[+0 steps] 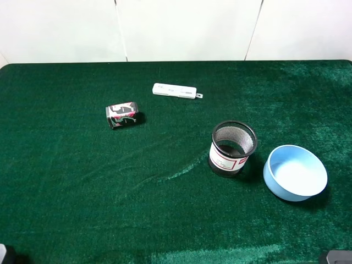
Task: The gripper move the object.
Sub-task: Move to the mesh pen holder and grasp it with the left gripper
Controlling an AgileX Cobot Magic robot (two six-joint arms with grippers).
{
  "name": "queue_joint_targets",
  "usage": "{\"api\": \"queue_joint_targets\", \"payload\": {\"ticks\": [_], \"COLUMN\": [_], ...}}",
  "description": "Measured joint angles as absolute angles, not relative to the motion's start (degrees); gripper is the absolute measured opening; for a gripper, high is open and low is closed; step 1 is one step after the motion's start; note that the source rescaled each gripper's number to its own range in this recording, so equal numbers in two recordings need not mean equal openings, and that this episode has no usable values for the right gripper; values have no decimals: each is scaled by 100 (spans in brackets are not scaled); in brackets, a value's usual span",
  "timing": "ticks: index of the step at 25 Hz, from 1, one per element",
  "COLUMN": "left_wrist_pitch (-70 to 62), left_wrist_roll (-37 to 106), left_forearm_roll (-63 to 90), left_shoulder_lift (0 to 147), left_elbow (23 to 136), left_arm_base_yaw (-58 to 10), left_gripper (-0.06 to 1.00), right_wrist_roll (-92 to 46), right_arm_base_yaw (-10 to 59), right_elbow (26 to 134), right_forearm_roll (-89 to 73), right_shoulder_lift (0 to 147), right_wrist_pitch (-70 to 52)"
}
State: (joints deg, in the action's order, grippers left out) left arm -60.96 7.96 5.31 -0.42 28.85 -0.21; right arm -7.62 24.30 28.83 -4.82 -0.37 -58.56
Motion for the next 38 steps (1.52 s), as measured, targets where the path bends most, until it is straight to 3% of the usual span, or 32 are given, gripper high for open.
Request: {"api": "queue_joint_targets", "payload": {"ticks": [25, 38], "left_wrist_pitch": [-6101, -5694], "left_wrist_roll": [796, 1420], "left_forearm_roll": [711, 1288], "left_shoulder_lift": [-14, 1750], "left_elbow": [2885, 3109], "left_arm_base_yaw": [-21, -21], "left_gripper": [100, 100], "right_wrist_roll": [-762, -762], "right_arm_base_yaw": [2430, 2430], "right_elbow": [2883, 2883], "right_forearm_roll": [-482, -482], "right_shoulder_lift": [-37, -37], "right_wrist_pitch": [-5856, -5856]}}
